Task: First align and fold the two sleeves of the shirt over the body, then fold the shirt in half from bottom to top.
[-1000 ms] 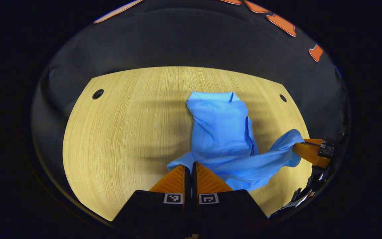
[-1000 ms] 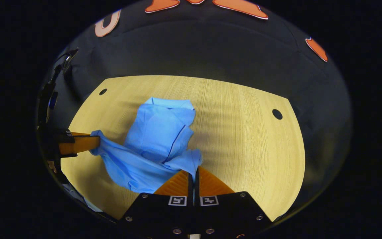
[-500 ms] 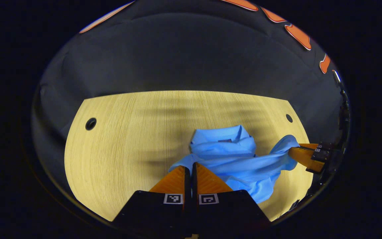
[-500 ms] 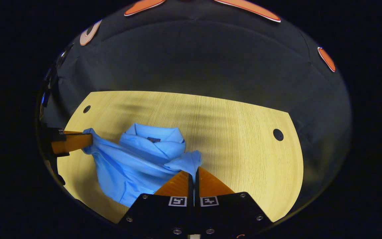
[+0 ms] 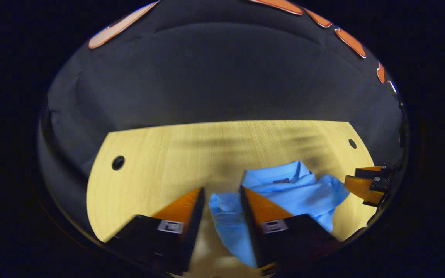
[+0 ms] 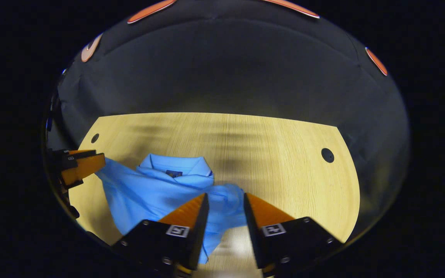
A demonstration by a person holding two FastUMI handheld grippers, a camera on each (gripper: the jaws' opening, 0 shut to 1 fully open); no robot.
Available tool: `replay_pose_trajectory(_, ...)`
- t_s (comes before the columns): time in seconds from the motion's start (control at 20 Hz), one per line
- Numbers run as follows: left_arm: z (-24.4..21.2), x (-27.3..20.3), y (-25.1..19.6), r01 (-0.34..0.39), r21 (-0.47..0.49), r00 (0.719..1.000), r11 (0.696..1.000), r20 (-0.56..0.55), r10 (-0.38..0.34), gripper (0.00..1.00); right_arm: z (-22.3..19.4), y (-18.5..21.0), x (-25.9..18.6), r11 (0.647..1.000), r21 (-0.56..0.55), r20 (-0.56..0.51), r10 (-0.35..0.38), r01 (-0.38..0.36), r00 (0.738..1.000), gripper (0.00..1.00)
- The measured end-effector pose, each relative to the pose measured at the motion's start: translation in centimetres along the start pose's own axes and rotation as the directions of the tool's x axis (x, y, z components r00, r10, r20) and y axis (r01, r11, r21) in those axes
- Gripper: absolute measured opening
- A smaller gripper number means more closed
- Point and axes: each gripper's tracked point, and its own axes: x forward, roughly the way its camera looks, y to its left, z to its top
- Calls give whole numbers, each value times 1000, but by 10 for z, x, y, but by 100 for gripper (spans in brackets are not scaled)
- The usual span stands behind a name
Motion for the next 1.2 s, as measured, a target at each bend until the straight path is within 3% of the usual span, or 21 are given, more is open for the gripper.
replay_pose_trajectory(0.1, 19, -12, 5, -27, 17, 997, 999, 68, 26, 100, 4, -5, -6, 1000, 12, 17, -6, 6, 1000, 77)
replay_pose_trajectory(0.15, 26, -18, 6, -34, 19, 995, 999, 96, 32, 99, 8, -6, -10, 1000, 20, 27, -3, 2, 1000, 91)
replay_pose_trajectory(0.2, 31, -26, 5, -36, 16, 991, 999, 127, 34, 100, 11, -7, -16, 1000, 29, 39, 2, -3, 999, 99)
replay_pose_trajectory(0.6, 82, -111, -9, -45, 6, 940, 999, 338, 40, 100, 47, -31, -102, 999, 39, 229, 6, -15, 973, 99)
replay_pose_trajectory(0.9, 101, -202, -10, -7, -52, 883, 999, 469, 31, 99, 61, -48, -202, 999, 22, 418, 14, -26, 908, 98)
replay_pose_trajectory(1.2, 93, -275, -5, -8, -127, 826, 992, 559, 78, 100, 55, -53, -278, 1000, 3, 548, 23, -29, 836, 99)
